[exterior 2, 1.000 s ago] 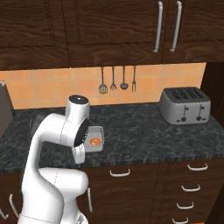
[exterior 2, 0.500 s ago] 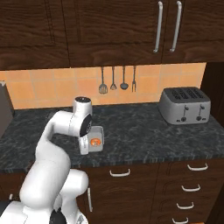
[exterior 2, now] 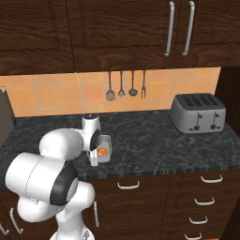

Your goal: Take the meat container that has the shrimp and place it on the second highest rack of the freezer. Then take the vegetable container that has the lemon and onion and place it on the highest rack of the freezer.

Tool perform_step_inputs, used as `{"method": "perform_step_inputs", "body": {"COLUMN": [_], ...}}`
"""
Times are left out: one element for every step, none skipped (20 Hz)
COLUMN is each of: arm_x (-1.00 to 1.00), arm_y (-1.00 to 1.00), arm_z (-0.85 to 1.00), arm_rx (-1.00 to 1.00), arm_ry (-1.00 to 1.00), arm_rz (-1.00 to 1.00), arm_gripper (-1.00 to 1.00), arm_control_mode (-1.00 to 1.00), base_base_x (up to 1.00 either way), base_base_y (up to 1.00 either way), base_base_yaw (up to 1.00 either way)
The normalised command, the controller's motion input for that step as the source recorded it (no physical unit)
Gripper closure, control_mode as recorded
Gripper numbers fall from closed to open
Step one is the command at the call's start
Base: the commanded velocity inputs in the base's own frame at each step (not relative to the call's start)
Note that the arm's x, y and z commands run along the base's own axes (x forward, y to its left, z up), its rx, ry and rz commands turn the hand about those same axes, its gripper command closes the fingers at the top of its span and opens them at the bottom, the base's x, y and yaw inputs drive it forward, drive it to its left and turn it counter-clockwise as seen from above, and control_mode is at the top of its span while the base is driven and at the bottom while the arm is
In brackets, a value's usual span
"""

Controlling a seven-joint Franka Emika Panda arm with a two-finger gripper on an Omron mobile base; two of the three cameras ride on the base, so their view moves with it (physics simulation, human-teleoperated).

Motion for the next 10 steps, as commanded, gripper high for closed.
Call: {"method": "perform_step_inputs", "body": {"arm_x": [0.57,0.51,0.38,0.20,0.11,0.10,0.09,0.07,0.08,0.02], "arm_y": [0.00,0.00,0.00,0.00,0.06,0.07,0.06,0.05,0.05,0.07], "arm_z": [-0.67,-0.68,-0.70,-0.71,-0.72,-0.71,-0.70,-0.70,-0.69,-0.66], "arm_rx": [-0.04,-0.04,-0.04,-0.04,-0.05,-0.05,-0.05,-0.04,-0.04,-0.04], "arm_ry": [0.00,0.00,0.00,0.00,0.00,0.00,0.00,0.00,0.00,0.00], "arm_rz": [-0.04,-0.04,-0.03,-0.03,-0.04,-0.04,-0.04,-0.03,-0.03,-0.04], "arm_gripper": [-1.00,-1.00,-1.00,-1.00,-1.00,-1.00,-1.00,-1.00,-1.00,1.00], "arm_control_mode": [-1.00,-1.00,-1.00,-1.00,-1.00,-1.00,-1.00,-1.00,-1.00,-1.00], "base_base_x": [0.00,0.00,0.00,0.00,0.00,0.00,0.00,0.00,0.00,0.00], "base_base_y": [0.00,0.00,0.00,0.00,0.00,0.00,0.00,0.00,0.00,0.00], "base_base_yaw": [0.00,0.00,0.00,0.00,0.00,0.00,0.00,0.00,0.00,0.00]}}
